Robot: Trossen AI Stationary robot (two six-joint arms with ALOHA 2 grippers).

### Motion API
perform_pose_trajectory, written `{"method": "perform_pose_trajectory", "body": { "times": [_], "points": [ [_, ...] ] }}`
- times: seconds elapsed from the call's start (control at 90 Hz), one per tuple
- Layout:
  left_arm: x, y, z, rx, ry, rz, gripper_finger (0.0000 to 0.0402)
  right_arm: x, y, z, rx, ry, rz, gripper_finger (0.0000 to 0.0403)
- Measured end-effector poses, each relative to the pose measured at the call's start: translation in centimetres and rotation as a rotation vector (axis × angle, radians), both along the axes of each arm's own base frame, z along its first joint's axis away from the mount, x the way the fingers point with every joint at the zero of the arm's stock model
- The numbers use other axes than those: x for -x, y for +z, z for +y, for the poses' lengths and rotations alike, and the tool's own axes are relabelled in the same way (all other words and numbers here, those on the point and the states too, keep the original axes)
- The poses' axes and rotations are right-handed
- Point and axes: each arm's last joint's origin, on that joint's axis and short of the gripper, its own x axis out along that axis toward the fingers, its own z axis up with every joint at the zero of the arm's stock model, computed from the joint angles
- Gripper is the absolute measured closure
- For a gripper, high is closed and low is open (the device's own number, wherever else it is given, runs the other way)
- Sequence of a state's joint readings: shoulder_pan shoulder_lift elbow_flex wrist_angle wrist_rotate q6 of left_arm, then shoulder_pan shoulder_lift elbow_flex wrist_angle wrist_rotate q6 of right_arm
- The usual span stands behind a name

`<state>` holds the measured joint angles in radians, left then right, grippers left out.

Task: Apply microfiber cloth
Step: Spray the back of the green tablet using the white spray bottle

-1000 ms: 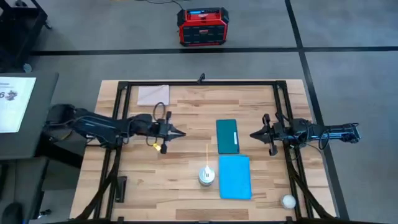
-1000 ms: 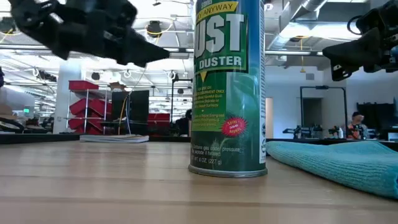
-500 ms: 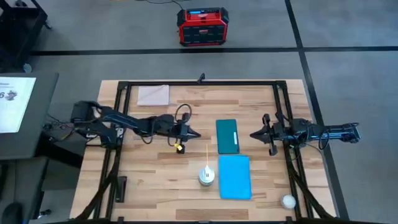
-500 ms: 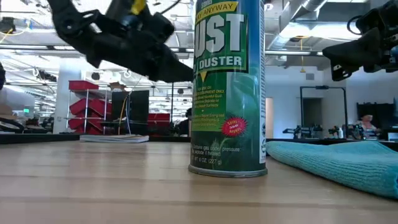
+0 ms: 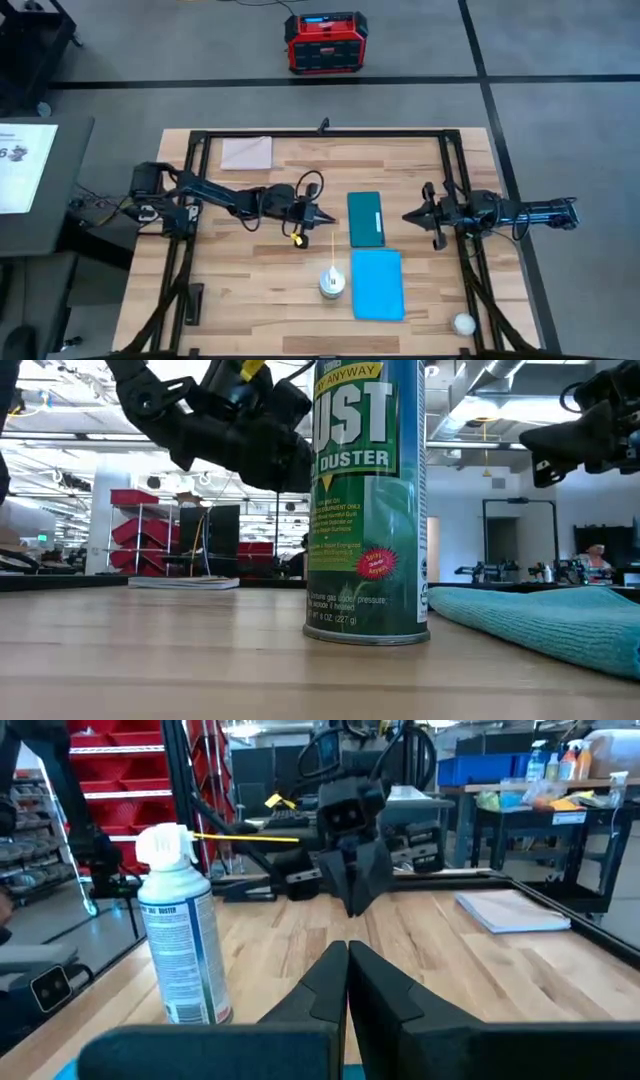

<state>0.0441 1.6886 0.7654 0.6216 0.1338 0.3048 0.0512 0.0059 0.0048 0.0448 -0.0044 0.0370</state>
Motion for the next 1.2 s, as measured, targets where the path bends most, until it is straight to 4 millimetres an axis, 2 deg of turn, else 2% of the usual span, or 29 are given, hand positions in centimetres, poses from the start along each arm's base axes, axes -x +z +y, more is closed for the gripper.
{"method": "perform_pose_trajectory", "body": {
  "times": [0.356,0.544,0.678,0.811,0.944,1.2],
  "points": [
    [-0.5,1.0,0.1,0.03,0.01,-0.038,0.0402,0.0,0.0,0.0,-0.05,0.004,-0.002,0.0403],
    [-1.2,3.7,0.4,0.05,-0.064,-0.068,0.0402,0.0,0.0,0.1,-0.085,0.006,0.004,0.0403],
    [0.1,6.8,0.0,0.035,-0.135,-0.096,0.0402,0.0,0.0,0.3,-0.097,0.032,0.011,0.0403],
    [1.4,8.3,-0.7,0.01,-0.161,-0.086,0.0402,0.1,0.1,0.6,-0.096,0.069,-0.001,0.0403],
    [1.3,7.5,-0.8,0.054,-0.15,-0.031,0.0402,0.2,0.4,1.0,-0.063,0.113,-0.007,0.0403],
    [-1.8,3.6,-0.5,0.084,-0.066,0.061,0.0402,0.3,0.6,1.6,-0.021,0.166,-0.023,0.0403]
  ]
}}
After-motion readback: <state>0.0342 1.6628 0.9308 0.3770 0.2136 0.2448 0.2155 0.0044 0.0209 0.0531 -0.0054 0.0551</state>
